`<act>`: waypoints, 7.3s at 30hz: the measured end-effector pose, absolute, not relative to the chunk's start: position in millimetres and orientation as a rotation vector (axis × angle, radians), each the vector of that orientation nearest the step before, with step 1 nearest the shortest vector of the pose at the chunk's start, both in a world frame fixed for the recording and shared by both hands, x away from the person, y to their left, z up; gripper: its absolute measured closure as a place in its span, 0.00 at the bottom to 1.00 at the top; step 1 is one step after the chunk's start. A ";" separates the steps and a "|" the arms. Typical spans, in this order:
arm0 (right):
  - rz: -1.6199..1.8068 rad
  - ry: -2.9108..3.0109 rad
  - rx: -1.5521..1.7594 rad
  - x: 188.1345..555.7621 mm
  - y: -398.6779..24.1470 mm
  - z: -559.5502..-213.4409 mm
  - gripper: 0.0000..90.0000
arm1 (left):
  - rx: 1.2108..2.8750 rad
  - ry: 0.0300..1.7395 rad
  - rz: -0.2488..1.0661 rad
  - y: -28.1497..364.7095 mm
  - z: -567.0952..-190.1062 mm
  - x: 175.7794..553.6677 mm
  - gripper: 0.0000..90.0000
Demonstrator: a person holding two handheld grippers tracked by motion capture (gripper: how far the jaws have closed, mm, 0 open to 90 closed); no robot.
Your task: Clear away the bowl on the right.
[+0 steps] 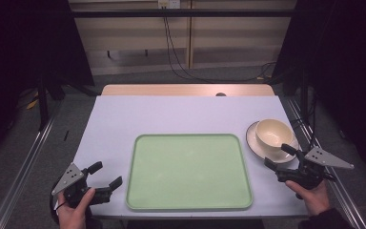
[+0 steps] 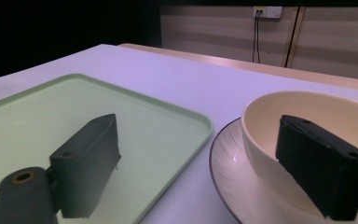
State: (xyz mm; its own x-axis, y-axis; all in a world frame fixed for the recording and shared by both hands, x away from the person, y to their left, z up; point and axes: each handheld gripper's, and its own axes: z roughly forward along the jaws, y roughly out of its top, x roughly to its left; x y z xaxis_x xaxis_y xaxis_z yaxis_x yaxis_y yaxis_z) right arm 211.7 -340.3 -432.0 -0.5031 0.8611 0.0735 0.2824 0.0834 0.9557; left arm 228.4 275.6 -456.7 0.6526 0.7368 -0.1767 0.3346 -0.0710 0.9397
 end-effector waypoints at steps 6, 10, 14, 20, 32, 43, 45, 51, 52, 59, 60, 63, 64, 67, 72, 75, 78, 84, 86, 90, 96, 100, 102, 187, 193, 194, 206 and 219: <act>1.434 1.834 1.154 211.3 -340.8 -430.9 0.14 | 1.665 0.885 0.419 275.3 -456.2 227.6 0.03; 1.433 1.842 1.143 211.9 -341.9 -430.2 0.14 | 1.658 0.885 0.427 275.1 -455.8 226.8 0.03; 1.423 1.842 1.138 213.8 -344.4 -429.3 0.11 | 1.664 0.885 0.424 275.0 -456.0 228.2 0.03; 1.405 1.877 1.137 217.4 -346.2 -431.9 0.11 | 1.660 0.896 0.426 274.3 -456.6 228.6 0.03; 1.407 1.833 1.152 222.8 -360.6 -415.3 0.11 | 1.654 0.909 0.432 274.4 -456.9 228.4 0.03; 1.372 1.849 1.202 242.2 -377.7 -401.5 0.07 | 1.655 0.905 0.432 275.2 -456.9 228.1 0.03; 1.344 1.863 1.196 246.6 -377.8 -398.3 0.08 | 1.656 0.905 0.436 275.6 -456.7 227.7 0.03; 1.275 1.914 1.182 259.1 -384.6 -394.4 0.14 | 1.653 0.903 0.430 274.9 -456.8 228.2 0.03; 1.267 1.916 1.192 261.1 -386.8 -394.2 0.15 | 1.657 0.900 0.426 275.3 -456.8 228.6 0.03; 1.218 1.940 1.247 276.6 -398.3 -389.7 0.17 | 1.654 0.903 0.428 275.0 -457.1 228.3 0.03; 1.213 1.939 1.249 279.0 -399.5 -389.1 0.17 | 1.656 0.900 0.428 275.1 -457.1 228.3 0.03; 1.224 1.965 1.274 286.8 -403.4 -388.0 0.18 | 1.658 0.902 0.426 275.3 -457.4 228.5 0.03; 1.221 1.979 1.281 289.6 -404.6 -388.0 0.19 | 1.660 0.900 0.422 274.8 -457.4 228.4 0.03; 1.212 1.975 1.295 294.0 -407.2 -388.6 0.20 | 1.666 0.896 0.421 274.2 -457.3 228.1 0.03; 1.132 2.050 1.333 309.3 -409.2 -386.7 0.21 | 1.661 0.903 0.433 275.8 -457.5 227.6 0.03; 1.079 2.072 1.350 318.4 -408.7 -386.5 0.22 | 1.661 0.901 0.425 275.1 -457.4 227.7 0.03; 1.053 2.087 1.384 326.4 -409.2 -388.4 0.22 | 1.662 0.899 0.435 275.7 -456.8 227.5 0.03; 1.001 2.112 1.478 340.8 -411.2 -397.0 0.26 | 1.666 0.894 0.427 275.3 -457.1 228.6 0.03; 0.969 2.115 1.489 343.7 -411.5 -399.0 0.28 | 1.662 0.899 0.427 275.1 -457.3 228.6 0.03; 0.934 2.114 1.528 348.5 -415.2 -401.1 0.36 | 1.672 0.893 0.428 273.9 -457.1 228.3 0.03; 0.799 2.182 1.601 355.3 -417.1 -417.7 0.43 | 1.673 0.891 0.420 274.4 -457.2 228.7 0.03; 0.756 2.206 1.646 359.6 -417.1 -428.1 0.47 | 1.674 0.893 0.426 273.8 -457.1 228.2 0.03; 0.755 2.209 1.643 359.9 -417.3 -430.0 0.49 | 1.671 0.893 0.424 274.0 -457.2 227.8 0.03; 0.992 2.146 1.785 354.3 -428.2 -422.3 0.93 | 1.674 0.894 0.431 276.2 -457.0 226.3 0.03; 1.019 2.136 1.767 351.3 -428.5 -415.9 0.93 | 1.671 0.896 0.432 276.1 -457.0 226.2 0.03; 1.021 2.135 1.752 351.1 -429.4 -414.6 0.93 | 1.669 0.897 0.431 276.1 -457.0 226.2 0.03; 1.081 2.120 1.713 345.5 -427.9 -398.1 0.93 | 1.669 0.894 0.428 276.0 -457.0 226.2 0.03; 1.132 2.091 1.677 338.9 -430.2 -379.0 0.93 | 1.669 0.896 0.431 276.0 -456.9 226.1 0.03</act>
State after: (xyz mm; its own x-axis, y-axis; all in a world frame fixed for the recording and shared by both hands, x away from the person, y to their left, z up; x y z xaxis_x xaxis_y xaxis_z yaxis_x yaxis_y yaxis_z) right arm 338.9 -430.2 -379.0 -0.3176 0.9068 0.2773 0.7282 0.0459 0.6838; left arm 226.1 276.0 -456.9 0.6431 0.7468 -0.1694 0.3334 -0.0739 0.9399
